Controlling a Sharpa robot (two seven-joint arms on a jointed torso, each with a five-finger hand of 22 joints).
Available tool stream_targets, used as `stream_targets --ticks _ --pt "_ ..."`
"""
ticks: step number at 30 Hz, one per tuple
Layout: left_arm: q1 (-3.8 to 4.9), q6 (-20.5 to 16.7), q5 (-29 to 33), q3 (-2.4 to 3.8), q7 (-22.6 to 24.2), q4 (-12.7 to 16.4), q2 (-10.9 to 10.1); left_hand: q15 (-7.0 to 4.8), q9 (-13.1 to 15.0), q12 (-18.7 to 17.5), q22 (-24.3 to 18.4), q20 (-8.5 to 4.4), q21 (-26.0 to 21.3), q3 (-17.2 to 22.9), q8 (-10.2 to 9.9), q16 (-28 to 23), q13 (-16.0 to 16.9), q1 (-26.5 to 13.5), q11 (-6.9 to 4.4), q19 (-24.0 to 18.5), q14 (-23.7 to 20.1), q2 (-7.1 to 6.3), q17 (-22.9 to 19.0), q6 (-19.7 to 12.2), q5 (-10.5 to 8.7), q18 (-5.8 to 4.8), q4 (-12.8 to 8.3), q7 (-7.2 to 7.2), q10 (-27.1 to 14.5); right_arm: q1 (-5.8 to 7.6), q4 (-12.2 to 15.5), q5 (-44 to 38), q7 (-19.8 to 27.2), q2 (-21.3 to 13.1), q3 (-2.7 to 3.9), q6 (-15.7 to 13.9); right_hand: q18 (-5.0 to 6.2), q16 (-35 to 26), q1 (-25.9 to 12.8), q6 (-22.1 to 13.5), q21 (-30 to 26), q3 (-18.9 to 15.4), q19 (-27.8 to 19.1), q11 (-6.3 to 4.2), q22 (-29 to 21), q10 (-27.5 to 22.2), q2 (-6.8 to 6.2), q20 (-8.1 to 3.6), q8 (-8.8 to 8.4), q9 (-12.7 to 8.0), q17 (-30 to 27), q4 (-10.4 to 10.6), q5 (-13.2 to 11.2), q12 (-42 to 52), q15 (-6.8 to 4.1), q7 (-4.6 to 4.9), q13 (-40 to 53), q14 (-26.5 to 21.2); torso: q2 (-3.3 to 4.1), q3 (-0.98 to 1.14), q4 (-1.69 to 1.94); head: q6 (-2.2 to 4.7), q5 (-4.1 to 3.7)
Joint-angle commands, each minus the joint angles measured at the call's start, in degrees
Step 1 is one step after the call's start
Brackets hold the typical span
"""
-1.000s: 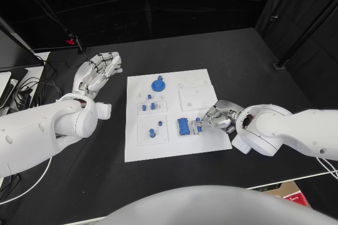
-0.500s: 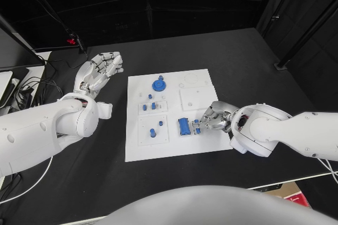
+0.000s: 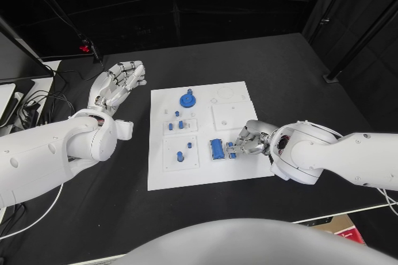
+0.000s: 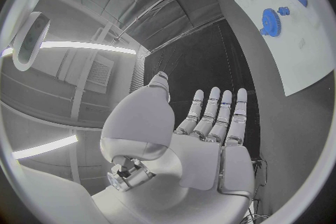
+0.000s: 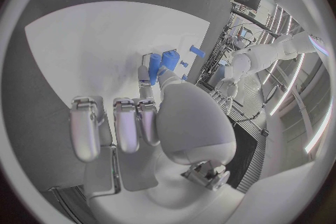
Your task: Assemble the parts on the task board
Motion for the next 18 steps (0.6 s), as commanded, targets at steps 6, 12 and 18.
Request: stream_targets --ticks 6,12,18 --pt "0.09 0.5 0.0 0.06 2.5 0.0 0.1 0.08 -0.1 0.3 0.0 0.18 0.3 -0.3 0.4 0.2 0.0 0.1 0.17 -0.3 -0.4 0.66 -0.1 -0.3 0.36 0.03 0.0 8.79 -0.4 0.03 -0.2 -3.2 -1.3 0.3 -0.04 2.6 -0.86 0.1 -0.5 0.7 0.2 -0.5 6.0 0.29 15.1 6.0 0.12 -0.21 -0.36 0.0 15.1 0.8 -0.7 0.2 -0.04 0.02 15.1 6.1 0.02 0.00 0.00 0.00 0.13" --pt "0.09 0.6 0.0 0.06 2.5 0.0 0.2 0.08 -0.1 0.3 -0.1 0.18 0.3 -0.4 0.4 0.3 -0.1 0.2 0.17 -0.3 -0.4 0.71 -0.1 -0.3 0.39 0.02 0.0 8.79 -0.4 0.03 -0.4 -3.4 -1.5 0.4 -0.04 3.1 -0.86 0.1 -1.5 1.0 0.2 -1.9 6.0 0.34 15.1 6.0 -0.33 -0.22 -0.83 0.0 15.1 1.9 -1.7 0.2 -0.03 0.10 15.1 6.1 -0.01 -0.07 -0.02 0.00 0.10" --pt "0.09 0.6 0.0 0.06 2.4 0.0 0.2 0.08 -0.1 0.3 -0.1 0.18 0.3 -0.4 0.4 0.3 -0.1 0.2 0.17 -0.3 -0.4 0.71 -0.1 -0.3 0.39 0.02 0.0 8.79 -0.4 0.03 -0.6 -3.5 -1.7 0.6 -0.04 3.4 -0.86 0.1 -2.7 1.2 0.2 -3.6 6.0 0.44 15.1 6.0 -0.31 -0.17 -1.39 0.0 15.1 2.5 -3.9 0.2 0.04 0.23 15.1 6.1 -0.02 0.00 -0.04 0.00 0.20"
